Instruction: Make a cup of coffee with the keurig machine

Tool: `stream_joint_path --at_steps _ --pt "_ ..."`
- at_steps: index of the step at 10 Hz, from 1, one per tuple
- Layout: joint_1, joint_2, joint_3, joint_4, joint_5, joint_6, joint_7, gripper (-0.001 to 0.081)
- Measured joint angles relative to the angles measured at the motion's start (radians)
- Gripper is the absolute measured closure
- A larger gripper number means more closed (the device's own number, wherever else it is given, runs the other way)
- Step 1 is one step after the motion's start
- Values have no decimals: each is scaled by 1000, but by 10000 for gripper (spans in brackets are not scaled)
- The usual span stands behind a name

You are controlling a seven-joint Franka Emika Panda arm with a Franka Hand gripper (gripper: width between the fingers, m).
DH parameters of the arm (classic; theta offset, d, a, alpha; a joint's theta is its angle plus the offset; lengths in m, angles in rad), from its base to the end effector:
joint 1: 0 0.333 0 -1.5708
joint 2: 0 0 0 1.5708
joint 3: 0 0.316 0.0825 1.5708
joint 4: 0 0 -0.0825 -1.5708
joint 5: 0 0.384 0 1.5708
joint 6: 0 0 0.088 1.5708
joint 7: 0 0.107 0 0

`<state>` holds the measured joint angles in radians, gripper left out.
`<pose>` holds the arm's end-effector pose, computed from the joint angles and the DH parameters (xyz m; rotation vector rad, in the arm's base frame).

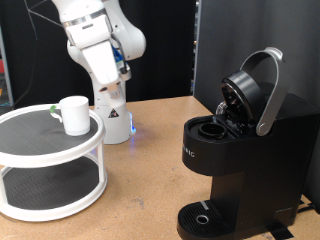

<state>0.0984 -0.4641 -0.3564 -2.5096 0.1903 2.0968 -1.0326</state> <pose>0.3964 -0.0975 0.4386 -2.6957 -1.0044 -0.2964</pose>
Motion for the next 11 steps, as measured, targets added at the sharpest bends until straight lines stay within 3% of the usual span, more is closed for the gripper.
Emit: stream_joint_path --at_steps 3,6,9,11 --pt "51 29 23 60 84 5 35 369" --pt "61 86 75 129 99 31 157 369" --pt "72 91 70 138 106 -25 82 369" --pt "99 126 80 194 124 -67 75 369"
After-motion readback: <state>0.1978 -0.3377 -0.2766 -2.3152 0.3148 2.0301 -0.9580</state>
